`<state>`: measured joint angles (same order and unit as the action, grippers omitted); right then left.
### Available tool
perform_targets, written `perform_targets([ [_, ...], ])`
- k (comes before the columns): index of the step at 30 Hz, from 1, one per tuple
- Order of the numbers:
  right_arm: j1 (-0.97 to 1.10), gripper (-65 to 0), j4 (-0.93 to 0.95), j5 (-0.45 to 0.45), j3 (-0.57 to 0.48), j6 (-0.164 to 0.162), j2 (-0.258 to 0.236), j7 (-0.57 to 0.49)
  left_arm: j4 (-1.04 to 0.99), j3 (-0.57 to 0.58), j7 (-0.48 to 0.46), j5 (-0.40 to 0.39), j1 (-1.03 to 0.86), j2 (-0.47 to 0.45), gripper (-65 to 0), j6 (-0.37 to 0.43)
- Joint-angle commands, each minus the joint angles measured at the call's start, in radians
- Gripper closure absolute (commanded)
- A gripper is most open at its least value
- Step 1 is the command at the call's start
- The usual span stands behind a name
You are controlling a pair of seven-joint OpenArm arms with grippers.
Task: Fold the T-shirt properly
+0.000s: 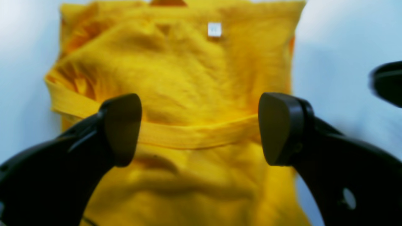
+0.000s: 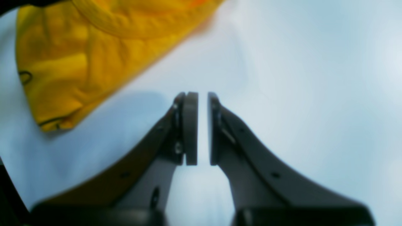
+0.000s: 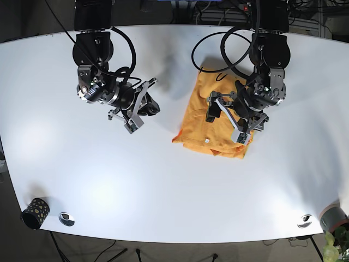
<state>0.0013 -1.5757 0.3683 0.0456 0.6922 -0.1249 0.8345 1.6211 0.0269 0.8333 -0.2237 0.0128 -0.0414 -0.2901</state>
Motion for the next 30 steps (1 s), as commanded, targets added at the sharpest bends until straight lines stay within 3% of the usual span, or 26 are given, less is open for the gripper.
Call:
perform_targets([
  [1, -0.017, -4.3, -0.022, 0.015, 0.007, 0.006, -0.006, -0.021, -0.048, 0.057, -0.062, 0.02, 0.014, -0.012, -54.7, -0.005],
  [7, -0.013, -4.3, -0.059, 0.016, 0.007, 0.006, -0.006, -0.019, -0.229, 0.075, -0.099, 0.05, 0.014, -0.088, -54.7, -0.005],
  [15, -0.016, -4.3, -0.096, 0.016, 0.009, 0.006, -0.006, 0.006, -0.295, -0.08, -0.098, 0.045, -0.026, -0.291, -54.7, -0.016],
  [19, -0.017, -4.3, -0.098, 0.016, 0.009, 0.006, -0.005, 0.015, -0.307, -0.173, -0.098, 0.05, -0.05, -0.386, -54.3, -0.111],
  [25, -0.017, -4.3, -0.099, 0.016, 0.007, 0.006, -0.003, 0.015, -0.439, -0.295, -0.104, 0.05, -0.057, -0.513, -54.3, -0.185],
  [30, -0.01, -4.3, -0.127, 0.016, 0.009, 0.006, -0.003, 0.015, -0.589, -0.321, -0.167, 0.048, -0.052, -0.627, -54.2, -0.248],
])
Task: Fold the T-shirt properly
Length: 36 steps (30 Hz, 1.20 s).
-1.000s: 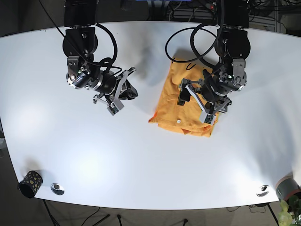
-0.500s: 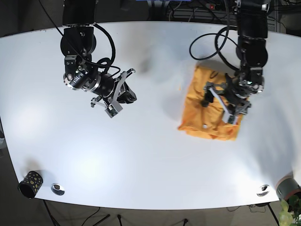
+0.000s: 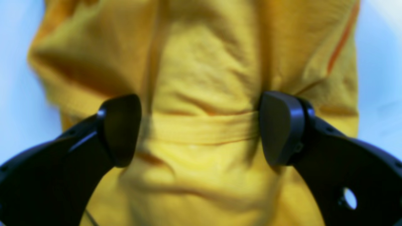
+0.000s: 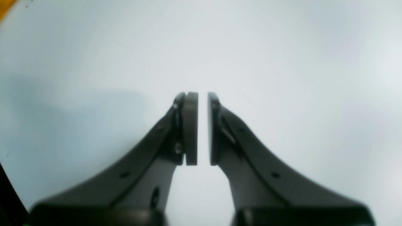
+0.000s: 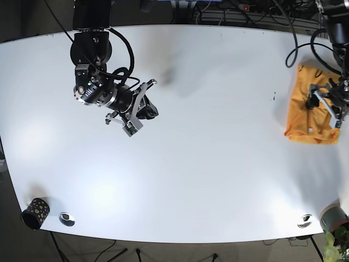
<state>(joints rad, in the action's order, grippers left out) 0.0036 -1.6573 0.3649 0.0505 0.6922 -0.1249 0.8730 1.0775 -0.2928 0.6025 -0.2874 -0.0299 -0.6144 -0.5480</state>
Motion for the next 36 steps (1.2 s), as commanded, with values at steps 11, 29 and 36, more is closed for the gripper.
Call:
perform_targets([
  [11, 0.02, -4.3, -0.166, 0.007, 0.004, 0.006, -0.011, -0.024, -0.179, -0.009, -0.036, 0.106, 0.071, -0.227, -54.2, -0.002],
  [29, 0.025, -4.3, -0.16, -0.209, 0.088, 0.006, -0.046, -0.271, 0.323, -0.219, -0.066, 0.19, -0.014, 0.015, -54.0, 0.059],
  [36, 0.046, -4.3, -0.117, -0.364, 0.128, 0.006, -0.038, -0.475, 0.473, -0.135, -0.241, 0.314, -0.104, 0.265, -54.2, 0.208],
])
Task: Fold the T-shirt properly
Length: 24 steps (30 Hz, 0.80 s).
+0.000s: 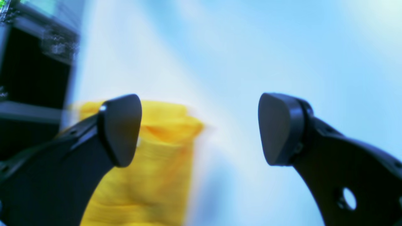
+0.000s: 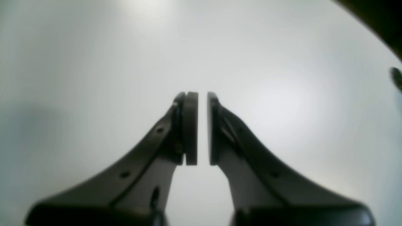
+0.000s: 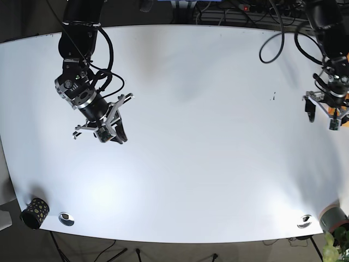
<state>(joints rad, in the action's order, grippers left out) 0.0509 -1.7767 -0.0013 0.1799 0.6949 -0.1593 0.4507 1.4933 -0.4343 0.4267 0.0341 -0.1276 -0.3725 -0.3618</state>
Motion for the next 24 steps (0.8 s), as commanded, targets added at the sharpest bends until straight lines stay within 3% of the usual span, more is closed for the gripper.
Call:
perform_targets([
  [1, 0.01, -4.3, 0.011, -0.009, -0.001, 0.003, -0.007, -0.088, 0.082, 0.021, -0.098, -0.009, -0.037, 0.051, -54.2, 0.037],
  [3, 0.02, -4.3, 0.038, -0.026, -0.001, -0.004, -0.012, -0.145, 0.115, 0.041, -0.148, -0.009, -0.07, 0.092, -54.2, 0.066],
  [7, 0.048, -4.3, 0.142, -0.09, -0.004, -0.128, -0.035, -0.264, 0.18, 0.099, -0.23, -0.007, -0.119, 0.186, -54.2, 0.106],
  [10, 0.089, -4.3, 0.206, -0.098, -0.001, -0.182, -0.047, -0.359, 0.22, 0.113, -0.262, -0.007, -0.177, 0.247, -54.0, 0.151],
  [13, 0.131, -4.3, 0.222, -0.098, -0.003, -0.197, -0.067, -0.432, 0.247, 0.151, -0.271, -0.003, -0.209, 0.292, -54.0, 0.178],
  [17, 0.208, -4.3, 0.202, -0.093, 0.0, -0.197, -0.073, -0.442, 0.323, 0.187, -0.271, -0.006, -0.307, 0.338, -54.0, 0.22],
  [24, 0.353, -4.3, 0.133, 0.028, 0.103, -0.191, -0.07, -0.442, 0.412, 0.243, -0.271, -0.006, -0.476, 0.427, -54.0, 0.223],
])
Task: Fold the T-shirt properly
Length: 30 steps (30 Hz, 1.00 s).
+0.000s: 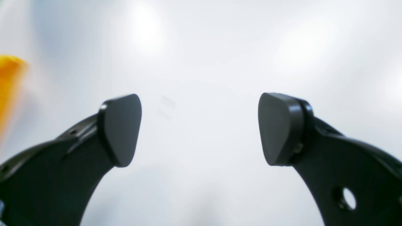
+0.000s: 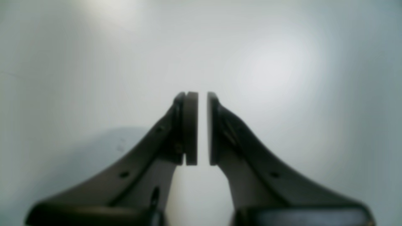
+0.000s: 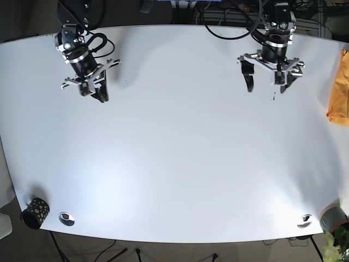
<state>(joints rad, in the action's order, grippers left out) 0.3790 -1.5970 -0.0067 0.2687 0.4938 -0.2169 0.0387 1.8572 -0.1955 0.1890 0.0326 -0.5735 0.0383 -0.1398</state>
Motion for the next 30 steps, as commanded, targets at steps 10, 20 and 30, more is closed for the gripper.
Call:
perform_targets([
  [10, 0.252, -4.3, -0.084, 0.141, 0.094, 0.012, -0.013, -0.03, 0.117, 0.023, -0.032, -0.007, -0.276, 0.078, -54.0, 0.001],
  [20, 0.526, -4.3, -0.177, 0.23, 0.123, 0.015, -0.017, -0.03, 0.112, 0.021, -0.032, -0.01, -0.438, 0.087, -54.6, 0.001],
  [30, 0.746, -4.3, -0.182, 0.288, 0.117, 0.073, -0.016, -0.03, 0.094, 0.015, -0.03, -0.049, -0.599, 0.116, -54.6, 0.001],
])
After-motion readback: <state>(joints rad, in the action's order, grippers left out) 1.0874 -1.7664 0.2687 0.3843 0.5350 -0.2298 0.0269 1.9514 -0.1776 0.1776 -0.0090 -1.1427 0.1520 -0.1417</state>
